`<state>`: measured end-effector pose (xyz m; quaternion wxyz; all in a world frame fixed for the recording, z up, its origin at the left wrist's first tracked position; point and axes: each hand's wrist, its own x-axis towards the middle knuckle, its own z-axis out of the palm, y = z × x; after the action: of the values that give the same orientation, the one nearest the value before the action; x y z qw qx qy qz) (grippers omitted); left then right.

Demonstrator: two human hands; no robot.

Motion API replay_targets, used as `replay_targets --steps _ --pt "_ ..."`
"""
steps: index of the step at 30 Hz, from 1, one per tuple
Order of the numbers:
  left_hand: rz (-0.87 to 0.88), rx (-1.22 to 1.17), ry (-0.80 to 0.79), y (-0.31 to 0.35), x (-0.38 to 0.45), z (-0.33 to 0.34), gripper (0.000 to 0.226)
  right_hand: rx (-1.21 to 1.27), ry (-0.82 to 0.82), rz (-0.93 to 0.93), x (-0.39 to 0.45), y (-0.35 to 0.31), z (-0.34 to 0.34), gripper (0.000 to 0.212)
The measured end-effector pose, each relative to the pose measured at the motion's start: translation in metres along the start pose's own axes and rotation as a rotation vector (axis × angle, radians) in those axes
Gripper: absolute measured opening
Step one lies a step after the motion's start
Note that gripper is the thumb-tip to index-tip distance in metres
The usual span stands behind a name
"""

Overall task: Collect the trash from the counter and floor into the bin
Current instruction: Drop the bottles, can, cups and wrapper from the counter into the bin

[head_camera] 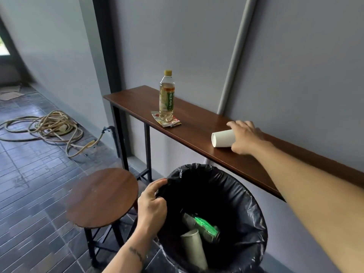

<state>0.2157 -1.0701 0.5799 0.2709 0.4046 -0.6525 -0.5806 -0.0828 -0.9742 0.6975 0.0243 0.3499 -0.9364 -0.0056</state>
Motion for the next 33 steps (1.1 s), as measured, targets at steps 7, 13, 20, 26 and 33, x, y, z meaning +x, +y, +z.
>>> replay_targets --steps 7,13,20,26,33 --pt "-0.056 -0.006 -0.04 -0.01 0.031 -0.031 0.069 -0.13 0.044 0.157 0.009 -0.013 0.039 0.069" --pt "-0.111 -0.024 -0.037 -0.016 0.049 -0.041 0.069 -0.169 0.163 0.125 0.002 -0.021 0.042 0.054" --pt "-0.127 0.018 -0.001 -0.014 0.057 -0.045 0.068 -0.163 0.276 0.134 -0.015 -0.006 0.041 0.049" --pt "-0.135 0.014 0.033 -0.005 0.055 -0.044 0.064 0.096 0.342 -0.016 -0.032 -0.025 0.022 0.044" --pt "-0.087 -0.038 0.089 0.009 0.038 -0.035 0.066 0.329 0.016 -0.212 -0.092 -0.095 0.027 0.042"
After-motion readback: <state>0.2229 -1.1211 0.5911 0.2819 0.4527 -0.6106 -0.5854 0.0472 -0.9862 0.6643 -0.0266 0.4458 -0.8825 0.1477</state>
